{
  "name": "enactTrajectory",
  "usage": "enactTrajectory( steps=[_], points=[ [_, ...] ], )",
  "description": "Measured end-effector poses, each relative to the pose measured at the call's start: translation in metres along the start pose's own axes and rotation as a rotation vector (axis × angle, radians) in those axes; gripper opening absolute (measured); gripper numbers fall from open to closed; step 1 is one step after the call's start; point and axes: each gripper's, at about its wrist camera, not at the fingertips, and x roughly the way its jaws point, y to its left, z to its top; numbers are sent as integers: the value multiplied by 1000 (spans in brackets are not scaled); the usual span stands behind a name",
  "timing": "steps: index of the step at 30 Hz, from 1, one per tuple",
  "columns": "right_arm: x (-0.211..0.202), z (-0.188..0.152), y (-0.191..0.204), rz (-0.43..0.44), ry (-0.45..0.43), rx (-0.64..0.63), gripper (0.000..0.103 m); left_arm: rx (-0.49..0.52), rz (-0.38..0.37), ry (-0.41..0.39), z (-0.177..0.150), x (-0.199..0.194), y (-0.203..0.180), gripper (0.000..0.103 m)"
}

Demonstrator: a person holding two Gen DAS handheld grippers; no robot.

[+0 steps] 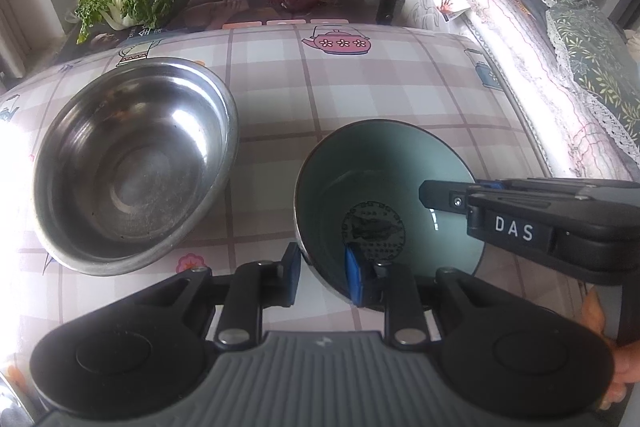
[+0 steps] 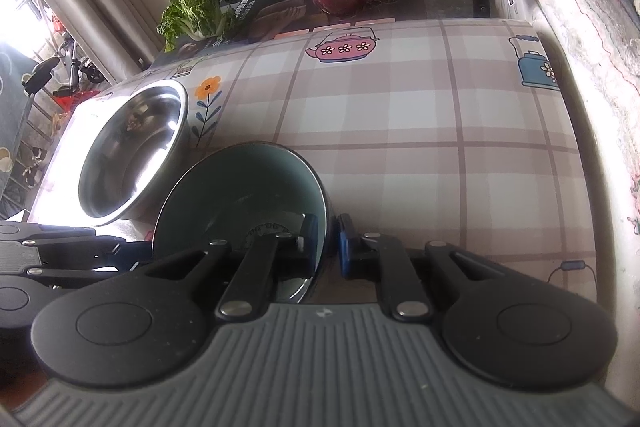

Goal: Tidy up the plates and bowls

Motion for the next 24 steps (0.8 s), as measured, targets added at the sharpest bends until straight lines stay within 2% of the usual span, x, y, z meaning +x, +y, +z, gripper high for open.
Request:
enactTrajectory(
  steps=[24],
  points=[
    [-5,2,-1,2,-20,11,10,-2,-1,-7,1,-6,0,24]
  ],
)
